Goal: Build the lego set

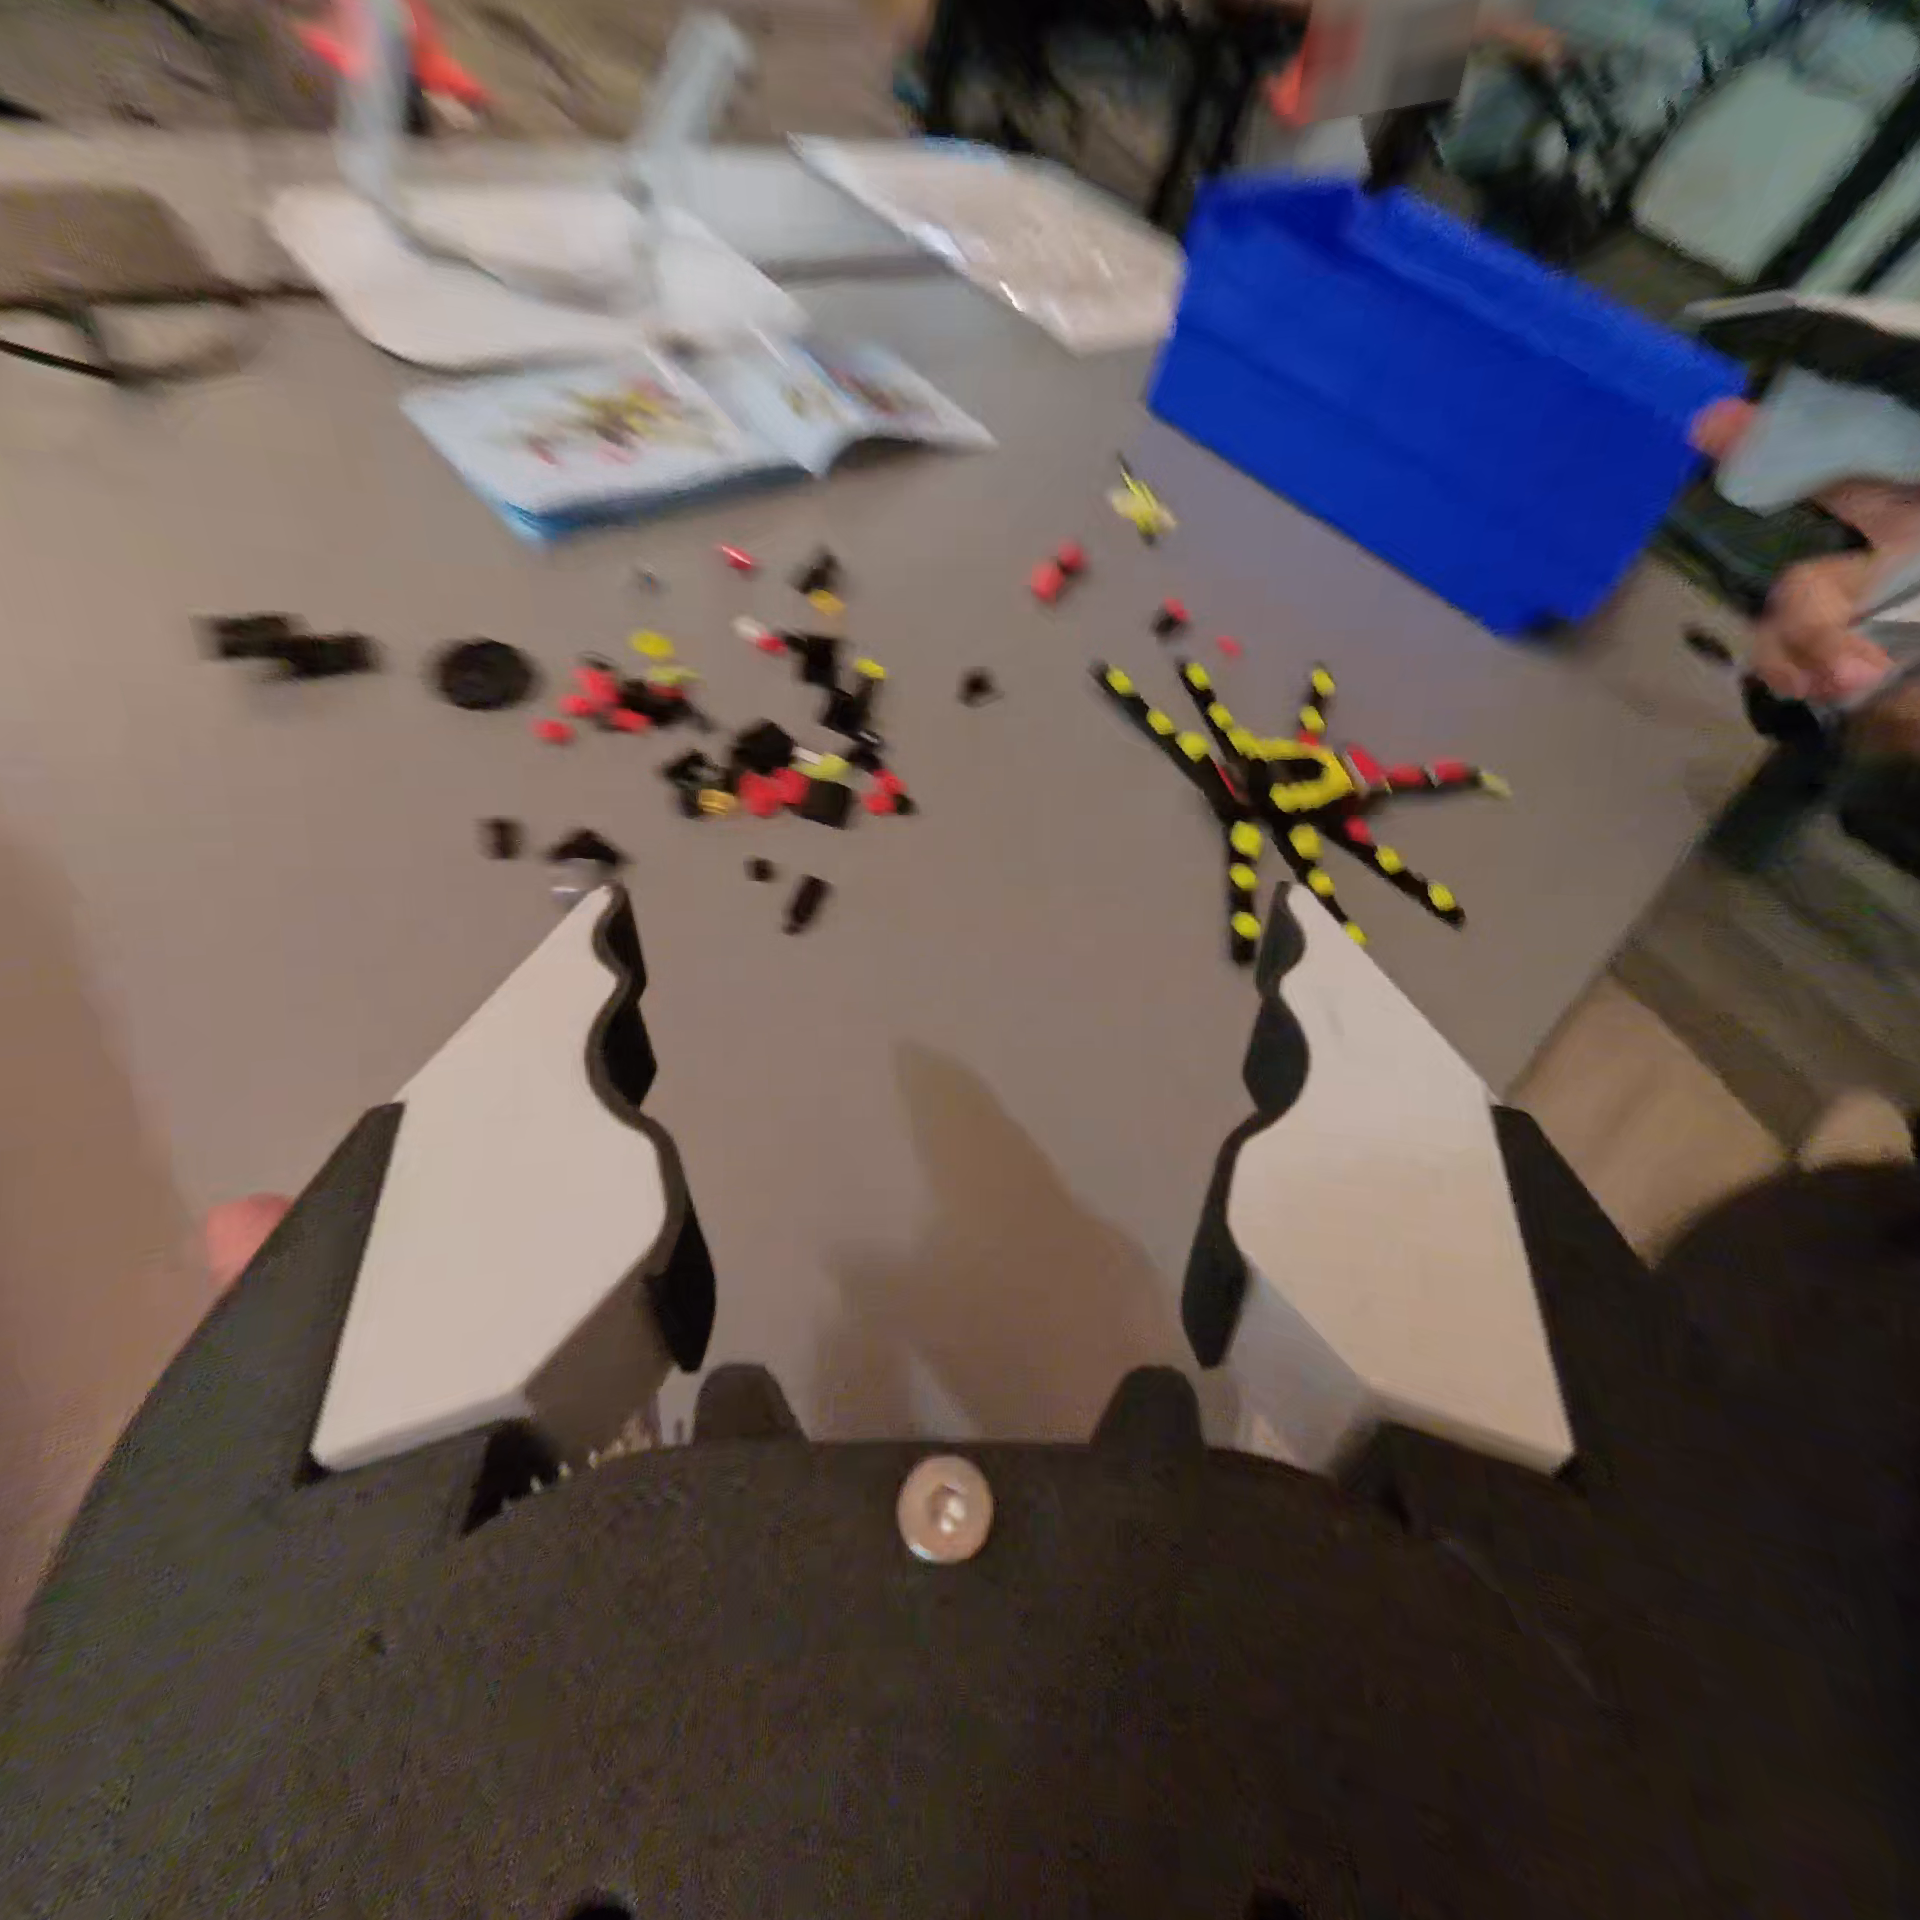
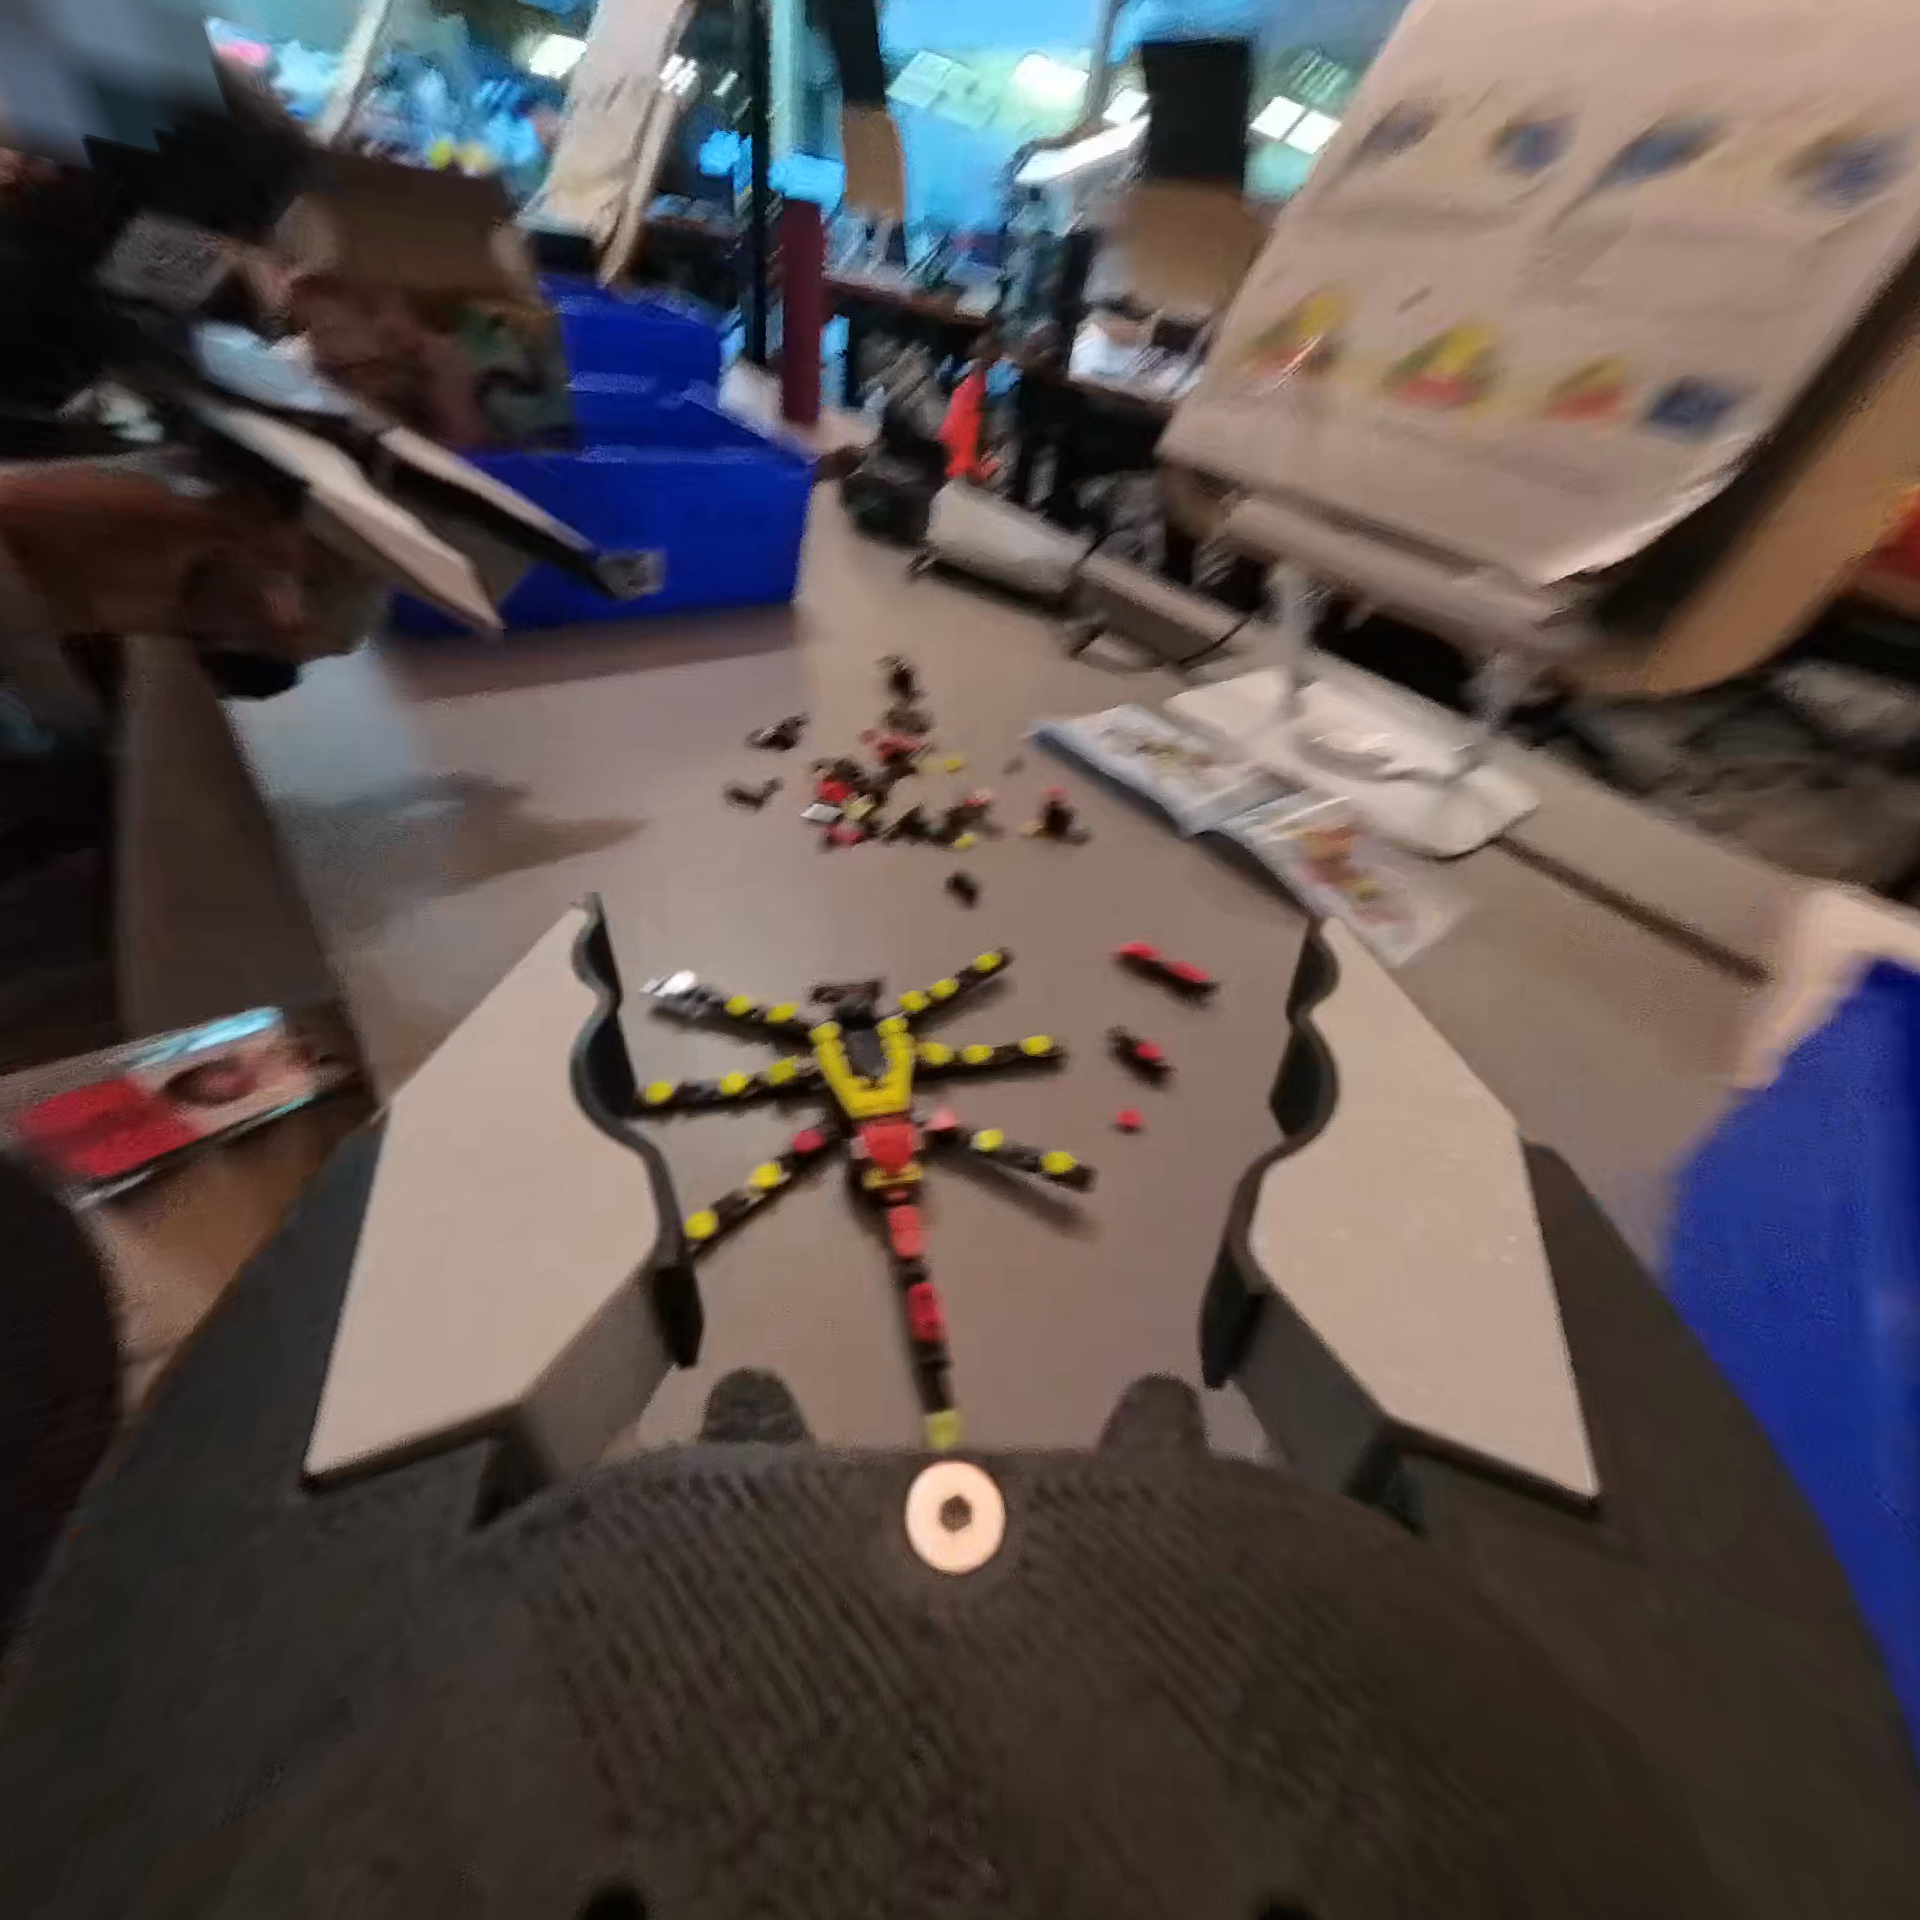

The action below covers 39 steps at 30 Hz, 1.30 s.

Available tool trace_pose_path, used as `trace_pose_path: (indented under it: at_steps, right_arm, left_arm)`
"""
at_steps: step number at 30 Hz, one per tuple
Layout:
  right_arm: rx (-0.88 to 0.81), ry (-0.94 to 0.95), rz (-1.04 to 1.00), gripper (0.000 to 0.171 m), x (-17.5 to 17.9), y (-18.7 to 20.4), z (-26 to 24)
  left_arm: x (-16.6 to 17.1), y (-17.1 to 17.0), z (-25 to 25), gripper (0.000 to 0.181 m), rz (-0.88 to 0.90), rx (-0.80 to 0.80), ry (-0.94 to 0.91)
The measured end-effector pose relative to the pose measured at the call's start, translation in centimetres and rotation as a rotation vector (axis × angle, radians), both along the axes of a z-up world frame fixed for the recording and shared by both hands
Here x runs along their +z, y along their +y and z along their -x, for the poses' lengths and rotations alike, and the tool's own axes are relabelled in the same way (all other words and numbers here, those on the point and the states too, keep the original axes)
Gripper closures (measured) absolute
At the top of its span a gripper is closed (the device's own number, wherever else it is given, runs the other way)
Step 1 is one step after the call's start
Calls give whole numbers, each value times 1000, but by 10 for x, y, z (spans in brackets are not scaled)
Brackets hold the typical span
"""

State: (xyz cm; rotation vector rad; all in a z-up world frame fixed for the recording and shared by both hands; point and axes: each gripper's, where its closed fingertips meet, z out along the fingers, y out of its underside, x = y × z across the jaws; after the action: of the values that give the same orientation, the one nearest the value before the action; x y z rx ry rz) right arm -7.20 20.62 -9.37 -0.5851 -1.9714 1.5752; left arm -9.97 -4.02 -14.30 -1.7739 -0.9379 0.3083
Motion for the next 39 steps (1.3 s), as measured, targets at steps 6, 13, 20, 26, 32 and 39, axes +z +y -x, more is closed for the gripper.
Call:
trace_pose_path:
  at_steps: [6,13,20,26,32,39]
  right_arm:
    - [79,-185,-311,88,-86,-36,21]
    - [212,-292,-244,130,-84,-51,36]
    - [301,-349,-369,123,-104,-18,10]
    - [293,-358,-521,134,-127,19,-16]
    - [225,-347,-569,150,-137,31,-10]
    - [242,-356,-555,164,-139,30,3]
  left_arm:
    - [-40,63,-19,71,63,-204,-70]
    - [-58,63,-7,91,115,-294,-51]
    - [-27,121,-10,99,58,-501,-37]
    - [-46,179,-9,132,229,-791,-62]
    - [-70,189,2,135,365,-864,-73]
    - [-78,175,-11,141,393,-878,-105]
